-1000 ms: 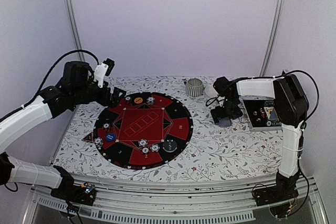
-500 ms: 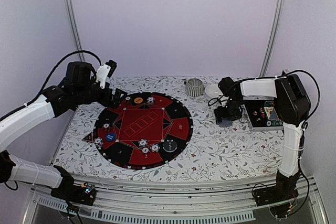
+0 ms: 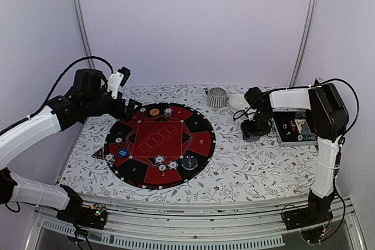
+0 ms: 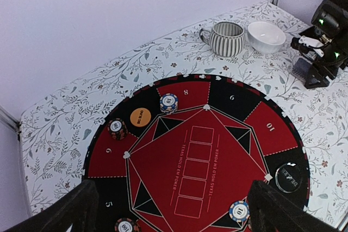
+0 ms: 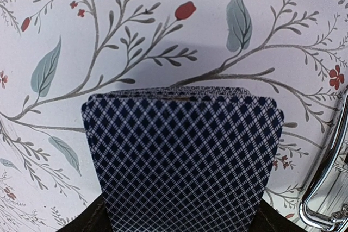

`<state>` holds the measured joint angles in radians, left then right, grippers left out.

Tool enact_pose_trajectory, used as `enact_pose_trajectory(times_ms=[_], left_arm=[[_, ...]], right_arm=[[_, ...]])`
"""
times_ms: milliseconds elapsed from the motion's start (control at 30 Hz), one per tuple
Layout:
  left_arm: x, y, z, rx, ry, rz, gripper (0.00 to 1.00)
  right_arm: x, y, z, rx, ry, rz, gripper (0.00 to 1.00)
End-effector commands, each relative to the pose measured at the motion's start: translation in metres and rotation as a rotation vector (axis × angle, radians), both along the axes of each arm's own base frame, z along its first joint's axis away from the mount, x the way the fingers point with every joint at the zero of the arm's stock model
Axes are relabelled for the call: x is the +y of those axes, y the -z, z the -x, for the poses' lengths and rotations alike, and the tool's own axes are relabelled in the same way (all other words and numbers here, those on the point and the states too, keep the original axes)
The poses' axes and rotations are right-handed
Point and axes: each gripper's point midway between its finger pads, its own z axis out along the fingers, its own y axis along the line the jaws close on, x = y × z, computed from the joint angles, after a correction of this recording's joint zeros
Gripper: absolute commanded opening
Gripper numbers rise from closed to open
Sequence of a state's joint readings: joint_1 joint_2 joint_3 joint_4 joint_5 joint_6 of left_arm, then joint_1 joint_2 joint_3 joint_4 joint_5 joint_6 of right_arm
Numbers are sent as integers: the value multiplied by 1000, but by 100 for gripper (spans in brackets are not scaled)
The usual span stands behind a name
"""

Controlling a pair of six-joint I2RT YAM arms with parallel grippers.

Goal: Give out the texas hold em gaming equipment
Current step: Pick up the face-down deck piles from the center of the board, then pass from the right arm to the left

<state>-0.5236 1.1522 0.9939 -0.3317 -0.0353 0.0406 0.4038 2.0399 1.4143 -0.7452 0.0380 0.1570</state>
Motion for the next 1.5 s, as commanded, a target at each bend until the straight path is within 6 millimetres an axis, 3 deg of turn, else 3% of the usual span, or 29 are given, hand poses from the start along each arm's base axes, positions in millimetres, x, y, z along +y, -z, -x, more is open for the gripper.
enact_pose_trajectory(times_ms=[0, 267, 467, 633, 800, 1000, 1167, 1367, 1467], left_arm=[[-3, -8, 4, -28, 15, 3, 98], [-2, -9, 5, -31, 13, 6, 98], [-2, -9, 6, -28, 15, 9, 98], [-3, -7, 6, -23, 21, 13, 98], [-18, -11, 12, -6, 75, 111, 98], [-36, -17, 20, 49, 129, 270, 92], [-47, -5, 26, 148, 140, 387, 81], [-60, 18, 40, 233, 196, 496, 77], [-73, 17, 58, 156, 323, 445, 75]], right_arm=[[-6, 10, 21, 82, -1, 17, 70], [-3, 8, 19, 78, -6, 3, 51], [2, 1, 18, 77, -19, -18, 41], [27, -14, 21, 63, -100, -83, 37], [51, -24, 29, 51, -204, -47, 36], [98, -54, 37, -11, -354, -91, 34], [148, -85, 47, -73, -521, -140, 33], [213, -123, 73, -157, -736, -234, 33], [238, -139, 92, -159, -837, -305, 33]])
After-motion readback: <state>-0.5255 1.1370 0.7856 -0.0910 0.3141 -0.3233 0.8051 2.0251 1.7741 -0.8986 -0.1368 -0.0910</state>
